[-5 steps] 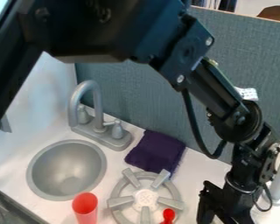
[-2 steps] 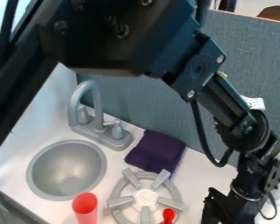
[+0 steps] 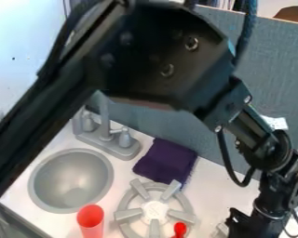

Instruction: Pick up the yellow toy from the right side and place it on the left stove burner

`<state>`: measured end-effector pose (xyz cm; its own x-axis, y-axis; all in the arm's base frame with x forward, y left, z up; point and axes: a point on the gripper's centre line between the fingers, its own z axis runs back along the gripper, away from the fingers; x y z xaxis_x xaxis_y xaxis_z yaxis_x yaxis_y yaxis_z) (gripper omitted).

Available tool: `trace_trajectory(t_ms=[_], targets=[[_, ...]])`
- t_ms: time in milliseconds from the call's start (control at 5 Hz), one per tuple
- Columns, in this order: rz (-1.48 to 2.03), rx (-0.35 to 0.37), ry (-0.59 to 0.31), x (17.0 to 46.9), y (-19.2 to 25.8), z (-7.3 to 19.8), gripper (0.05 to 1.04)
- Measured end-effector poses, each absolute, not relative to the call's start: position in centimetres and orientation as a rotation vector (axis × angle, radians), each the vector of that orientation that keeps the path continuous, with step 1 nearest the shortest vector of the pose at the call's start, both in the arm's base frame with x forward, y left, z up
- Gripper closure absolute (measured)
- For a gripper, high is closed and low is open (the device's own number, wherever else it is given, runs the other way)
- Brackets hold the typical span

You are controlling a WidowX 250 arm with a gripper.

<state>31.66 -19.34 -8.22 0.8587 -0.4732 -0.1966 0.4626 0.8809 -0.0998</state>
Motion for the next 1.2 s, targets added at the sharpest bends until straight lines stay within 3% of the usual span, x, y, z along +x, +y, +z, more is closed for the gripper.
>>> trace_trajectory(t_ms=[200,400,600,800,1000,1200], targets=[[-0.480,-0.043,0.220,31.7,-19.4,-8.4,0.632],[-0.466,-0.033,0.209,31.0,-18.8,-8.1,0.712],[-0.464,-0.042,0.160,29.7,-18.0,-5.9,0.748],[-0.454,-0.095,0.047,28.2,-17.3,-1.9,0.749],[-0.337,-0.113,-0.016,27.5,-14.3,0.3,0.749],[-0.162,-0.037,-0.043,27.6,-9.7,0.9,0.749]])
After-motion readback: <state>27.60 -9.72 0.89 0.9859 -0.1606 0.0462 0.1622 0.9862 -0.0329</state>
